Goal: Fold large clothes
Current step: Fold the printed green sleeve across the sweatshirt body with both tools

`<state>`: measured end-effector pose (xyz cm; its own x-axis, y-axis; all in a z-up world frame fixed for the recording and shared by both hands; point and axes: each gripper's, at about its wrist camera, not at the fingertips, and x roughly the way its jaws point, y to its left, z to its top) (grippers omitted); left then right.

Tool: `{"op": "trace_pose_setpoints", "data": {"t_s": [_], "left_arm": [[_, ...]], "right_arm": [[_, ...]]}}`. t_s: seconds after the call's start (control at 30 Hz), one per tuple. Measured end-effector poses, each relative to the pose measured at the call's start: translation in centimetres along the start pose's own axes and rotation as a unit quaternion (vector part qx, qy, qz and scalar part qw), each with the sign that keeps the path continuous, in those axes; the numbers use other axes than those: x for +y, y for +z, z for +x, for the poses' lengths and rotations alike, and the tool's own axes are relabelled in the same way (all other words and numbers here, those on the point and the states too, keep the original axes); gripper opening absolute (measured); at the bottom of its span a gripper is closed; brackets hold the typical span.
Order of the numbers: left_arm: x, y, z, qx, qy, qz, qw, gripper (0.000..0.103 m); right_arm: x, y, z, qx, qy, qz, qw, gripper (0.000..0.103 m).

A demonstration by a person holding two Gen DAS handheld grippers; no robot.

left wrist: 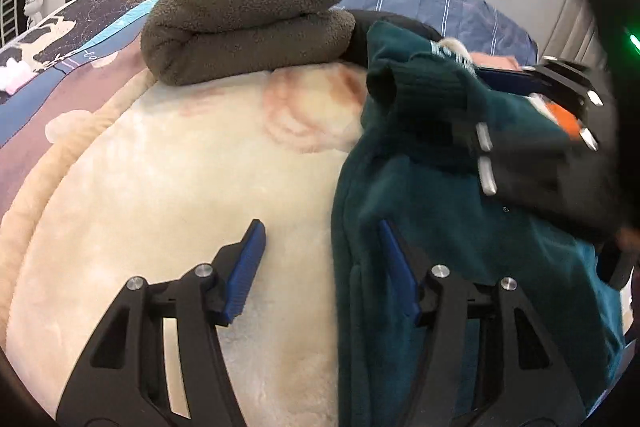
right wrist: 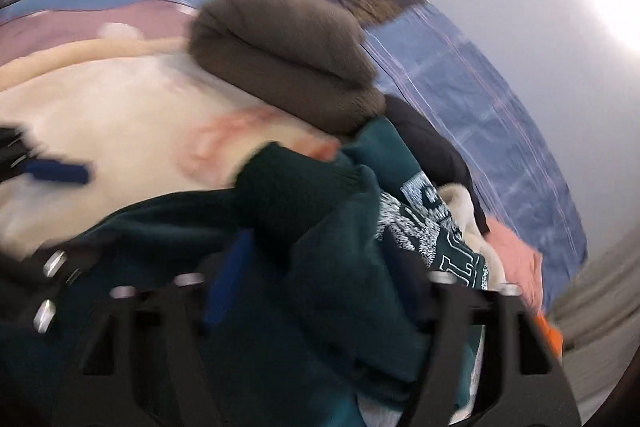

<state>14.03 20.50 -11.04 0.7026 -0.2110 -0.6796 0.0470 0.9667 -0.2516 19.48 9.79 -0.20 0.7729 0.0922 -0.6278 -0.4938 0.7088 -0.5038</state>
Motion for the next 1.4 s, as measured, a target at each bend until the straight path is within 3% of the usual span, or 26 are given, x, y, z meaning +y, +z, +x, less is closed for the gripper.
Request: {"op": "trace_pose_setpoints", "data": {"t_s": [0.07,0.17,0.23,0.3,0.33,0.4,0.47,0.5,0.7,0.73,0.83,0.93,0.97,1.0,1.07,1.17,1.27,1.33,1.4], "left_arm": [[-0.1,0.0,0.2,0.002,0.000,0.001,1.0000,0.061],[0.4,0.0,0.2,0.001,-0.014,-0.011,0.9998,0.061],[0.7,0.0,0.1,-0.002,-0.022,-0.017,0.9996,0.059],[0.5,0.6,-1.2,-0.019,-0.032,-0.012,0.9992,0.052],[-0.1,1.2,-1.9,-0.031,-0.037,0.000,0.9988,0.050],[-1.8,2.8,-3.0,-0.052,-0.052,0.034,0.9967,0.051],[-5.0,4.7,-3.5,-0.059,-0.060,0.084,0.9928,0.052],[-6.6,5.5,-3.3,-0.057,-0.062,0.103,0.9911,0.054],[-15.3,8.0,1.6,-0.017,-0.078,0.170,0.9823,0.054],[-16.2,8.1,2.2,-0.013,-0.082,0.172,0.9817,0.054],[-20.4,8.4,5.2,0.012,-0.104,0.189,0.9764,0.054],[-22.6,7.7,7.9,0.032,-0.083,0.204,0.9749,0.055],[-23.2,7.2,9.3,0.040,-0.069,0.207,0.9751,0.055],[-23.4,6.8,9.8,0.038,-0.063,0.209,0.9753,0.056],[-23.4,6.4,10.5,0.015,-0.053,0.218,0.9743,0.062],[-22.7,6.1,10.4,-0.029,-0.008,0.231,0.9724,0.074],[-20.2,7.0,10.5,-0.034,0.024,0.177,0.9834,0.076],[-18.0,8.0,10.6,-0.030,0.034,0.122,0.9915,0.076],[-15.5,9.0,10.1,-0.032,0.037,0.069,0.9964,0.075]], "right_arm": [[-2.4,0.2,-0.2,-0.004,0.020,0.064,0.998,0.013],[-8.6,-1.0,-3.7,-0.058,0.038,0.179,0.981,0.013],[-14.8,-4.2,-6.3,-0.091,0.062,0.300,0.947,0.013],[-21.0,-9.7,-8.2,-0.111,0.080,0.428,0.894,0.015],[-22.7,-11.6,-8.1,-0.112,0.083,0.460,0.877,0.016],[-26.0,-16.2,-7.7,-0.096,0.093,0.527,0.840,0.031],[-27.5,-20.3,-7.0,-0.070,0.092,0.573,0.811,0.047],[-27.9,-22.7,-6.7,-0.050,0.087,0.595,0.797,0.050],[-28.1,-29.6,-4.9,-0.011,0.116,0.627,0.770,0.050],[-28.0,-29.9,-4.7,-0.011,0.126,0.627,0.769,0.051],[-27.6,-29.3,-3.1,0.001,0.160,0.597,0.786,0.059],[-27.7,-29.6,-1.6,0.005,0.189,0.594,0.782,0.060],[-27.7,-29.7,-1.2,0.002,0.196,0.595,0.780,0.052],[-27.8,-29.6,-1.0,-0.005,0.202,0.591,0.781,0.024],[-28.4,-29.1,-1.2,-0.009,0.189,0.574,0.797,0.017],[-30.1,-27.1,-5.0,-0.091,0.169,0.529,0.827,0.014],[-31.2,-25.5,-8.2,-0.152,0.149,0.486,0.848,0.013],[-31.3,-25.6,-7.5,-0.128,0.134,0.481,0.857,0.013],[-30.4,-27.5,-4.3,-0.056,0.108,0.488,0.864,0.014]]}}
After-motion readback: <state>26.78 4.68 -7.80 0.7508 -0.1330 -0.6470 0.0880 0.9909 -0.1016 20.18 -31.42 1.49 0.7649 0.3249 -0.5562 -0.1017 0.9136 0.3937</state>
